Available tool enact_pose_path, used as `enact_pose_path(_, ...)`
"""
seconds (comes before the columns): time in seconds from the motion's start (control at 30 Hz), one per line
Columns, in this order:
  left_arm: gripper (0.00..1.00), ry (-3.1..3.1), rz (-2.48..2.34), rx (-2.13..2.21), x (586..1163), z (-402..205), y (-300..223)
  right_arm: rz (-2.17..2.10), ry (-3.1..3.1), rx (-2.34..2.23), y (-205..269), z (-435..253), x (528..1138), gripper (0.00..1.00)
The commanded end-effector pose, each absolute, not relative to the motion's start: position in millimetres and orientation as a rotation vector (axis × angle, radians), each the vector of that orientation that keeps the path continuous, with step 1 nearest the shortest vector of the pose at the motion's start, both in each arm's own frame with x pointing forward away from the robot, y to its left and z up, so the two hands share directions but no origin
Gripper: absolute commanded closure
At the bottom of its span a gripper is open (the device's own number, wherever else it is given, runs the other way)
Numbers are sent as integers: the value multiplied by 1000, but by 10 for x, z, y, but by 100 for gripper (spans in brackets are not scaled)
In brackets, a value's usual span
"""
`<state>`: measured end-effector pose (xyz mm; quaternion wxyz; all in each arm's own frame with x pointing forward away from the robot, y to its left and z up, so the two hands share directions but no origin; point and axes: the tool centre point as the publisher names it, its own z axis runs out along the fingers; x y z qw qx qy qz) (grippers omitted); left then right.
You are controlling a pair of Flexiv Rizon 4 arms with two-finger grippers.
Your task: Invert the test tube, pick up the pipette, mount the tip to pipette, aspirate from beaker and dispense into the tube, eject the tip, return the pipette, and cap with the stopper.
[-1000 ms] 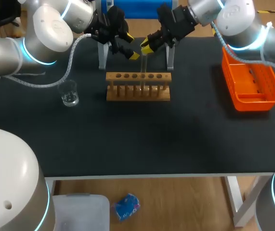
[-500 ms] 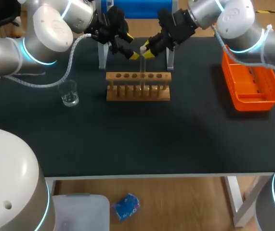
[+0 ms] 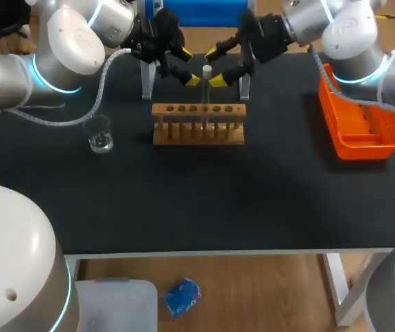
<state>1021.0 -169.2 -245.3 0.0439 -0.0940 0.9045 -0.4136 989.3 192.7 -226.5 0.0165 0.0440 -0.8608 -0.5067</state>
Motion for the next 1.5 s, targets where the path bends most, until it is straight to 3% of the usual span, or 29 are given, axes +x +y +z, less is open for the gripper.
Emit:
enact_pose_path(0.03, 0, 2772, -1259, -288, 10221, -2443, -1692, -1642, -2657, 158, 1895, -2143, 9808, 0)
enact_pose_path(0.2, 0, 2772, -1259, -288, 10221, -2443, -1692, -1733, -2603, 196, 1942, -2026, 9773, 0)
enact_pose_path(0.23, 0, 2772, -1259, -288, 10221, -2443, -1692, -1750, -2591, 195, 1948, -2022, 9768, 23)
enact_pose_path(0.27, 0, 2772, -1259, -288, 10221, -2443, -1692, -1771, -2572, 193, 1957, -2017, 9762, 56)
enact_pose_path(0.37, 0, 2772, -1259, -288, 10221, -2443, -1692, -1825, -2520, 188, 1973, -2017, 9749, 99)
enact_pose_path(1.5, 0, 2772, -1259, -288, 10221, -2443, -1692, -2028, -2177, 157, 2110, -2150, 9887, 100)
